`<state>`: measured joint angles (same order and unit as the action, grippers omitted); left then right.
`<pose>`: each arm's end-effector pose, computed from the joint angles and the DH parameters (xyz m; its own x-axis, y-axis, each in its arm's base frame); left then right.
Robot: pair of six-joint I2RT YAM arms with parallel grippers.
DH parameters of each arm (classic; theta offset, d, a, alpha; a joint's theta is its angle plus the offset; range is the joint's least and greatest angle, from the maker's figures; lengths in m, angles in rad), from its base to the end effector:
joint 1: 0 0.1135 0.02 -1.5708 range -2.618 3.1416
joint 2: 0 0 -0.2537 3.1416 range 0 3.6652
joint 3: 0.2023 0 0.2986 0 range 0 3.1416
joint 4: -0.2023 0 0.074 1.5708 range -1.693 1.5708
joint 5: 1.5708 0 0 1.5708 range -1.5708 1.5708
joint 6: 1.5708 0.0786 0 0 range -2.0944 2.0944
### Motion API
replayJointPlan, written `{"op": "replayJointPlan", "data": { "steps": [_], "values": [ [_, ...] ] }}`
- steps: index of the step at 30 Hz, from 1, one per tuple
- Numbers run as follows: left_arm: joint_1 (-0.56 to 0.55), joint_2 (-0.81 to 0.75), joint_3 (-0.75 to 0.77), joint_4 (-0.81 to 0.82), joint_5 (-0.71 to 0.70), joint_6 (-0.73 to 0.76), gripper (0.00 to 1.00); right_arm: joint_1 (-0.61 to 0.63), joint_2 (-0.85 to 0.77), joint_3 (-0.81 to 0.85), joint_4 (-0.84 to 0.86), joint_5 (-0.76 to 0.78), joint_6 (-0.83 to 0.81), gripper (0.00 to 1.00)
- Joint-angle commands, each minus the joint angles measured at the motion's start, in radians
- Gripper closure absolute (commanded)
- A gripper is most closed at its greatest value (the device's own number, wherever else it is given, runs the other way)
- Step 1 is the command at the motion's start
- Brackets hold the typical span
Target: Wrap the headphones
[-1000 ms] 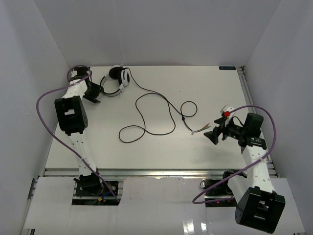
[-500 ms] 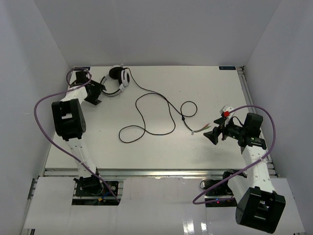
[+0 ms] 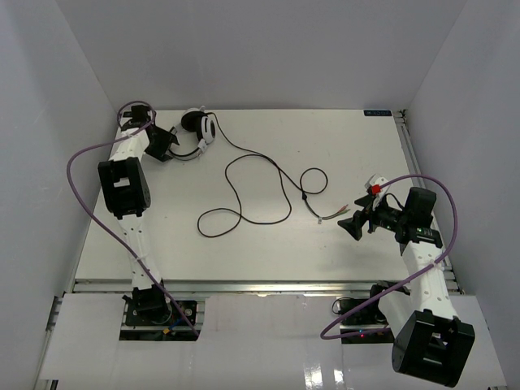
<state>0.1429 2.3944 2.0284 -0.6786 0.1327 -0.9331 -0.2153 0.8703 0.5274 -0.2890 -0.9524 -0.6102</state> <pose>0.5726 0.0719 0.1059 -0.4490 -0.8692 -0.2071 -0.7326 0.4908 -0.4717 0.2565 0.0095 0.1950 -0.1758 -0.3016 -0.9371 -0.7555 0.6516 -0.0679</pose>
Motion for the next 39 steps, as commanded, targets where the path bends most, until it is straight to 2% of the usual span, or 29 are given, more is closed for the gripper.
{"op": "replayJointPlan", "data": {
  "steps": [1, 6, 9, 13, 15, 17, 21, 23, 25, 26, 28, 29, 31, 34, 39],
  "values": [
    [-0.038, 0.054, 0.098, -0.167, -0.058, 0.052, 0.42, 0.004, -0.003, 0.034, 0.010, -0.011, -0.013, 0.02],
    [-0.062, 0.080, 0.110, -0.198, -0.089, 0.093, 0.58, 0.004, -0.003, 0.033, 0.011, -0.005, -0.013, 0.02],
    [-0.072, 0.077, 0.099, -0.208, -0.111, 0.113, 0.79, 0.004, -0.001, 0.034, 0.013, -0.001, -0.013, 0.02],
    [-0.072, 0.006, 0.048, -0.183, -0.179, 0.187, 1.00, 0.004, -0.001, 0.031, 0.011, 0.003, -0.016, 0.02],
    [-0.072, -0.099, 0.008, -0.116, -0.200, 0.244, 1.00, 0.004, -0.003, 0.027, 0.006, -0.009, -0.030, 0.02],
    [-0.075, -0.263, -0.132, 0.019, -0.180, 0.409, 1.00, 0.004, -0.009, 0.023, -0.033, -0.067, -0.097, 0.02],
    [-0.104, -0.618, -0.555, 0.346, -0.161, 0.616, 1.00, 0.033, -0.024, 0.003, -0.195, -0.199, -0.389, 0.03],
    [-0.174, -0.805, -0.688, 0.385, -0.190, 0.708, 1.00, 0.113, -0.036, -0.012, -0.209, -0.192, -0.481, 0.03],
    [-0.259, -0.909, -0.797, 0.433, -0.211, 0.759, 1.00, 0.245, -0.057, -0.009, -0.135, -0.099, -0.433, 0.04],
    [-0.288, -0.993, -0.827, 0.433, -0.214, 0.773, 1.00, 0.306, -0.066, -0.007, -0.083, -0.044, -0.391, 0.05],
    [-0.360, -1.056, -0.858, 0.385, -0.228, 0.771, 1.00, 0.439, -0.040, 0.042, 0.005, 0.070, -0.314, 0.06],
    [-0.372, -1.096, -0.856, 0.340, -0.208, 0.736, 1.00, 0.474, 0.003, 0.065, 0.033, 0.101, -0.228, 0.06],
    [-0.383, -1.126, -0.832, 0.299, -0.151, 0.698, 1.00, 0.564, 0.041, 0.116, 0.090, 0.164, -0.188, 0.09],
    [-0.388, -1.157, -0.788, 0.236, -0.040, 0.627, 1.00, 0.633, 0.115, 0.185, 0.145, 0.178, -0.165, 0.10],
    [-0.391, -1.198, -0.720, 0.156, 0.048, 0.536, 1.00, 0.683, 0.190, 0.292, 0.234, 0.164, -0.120, 0.10]
  ]
}}
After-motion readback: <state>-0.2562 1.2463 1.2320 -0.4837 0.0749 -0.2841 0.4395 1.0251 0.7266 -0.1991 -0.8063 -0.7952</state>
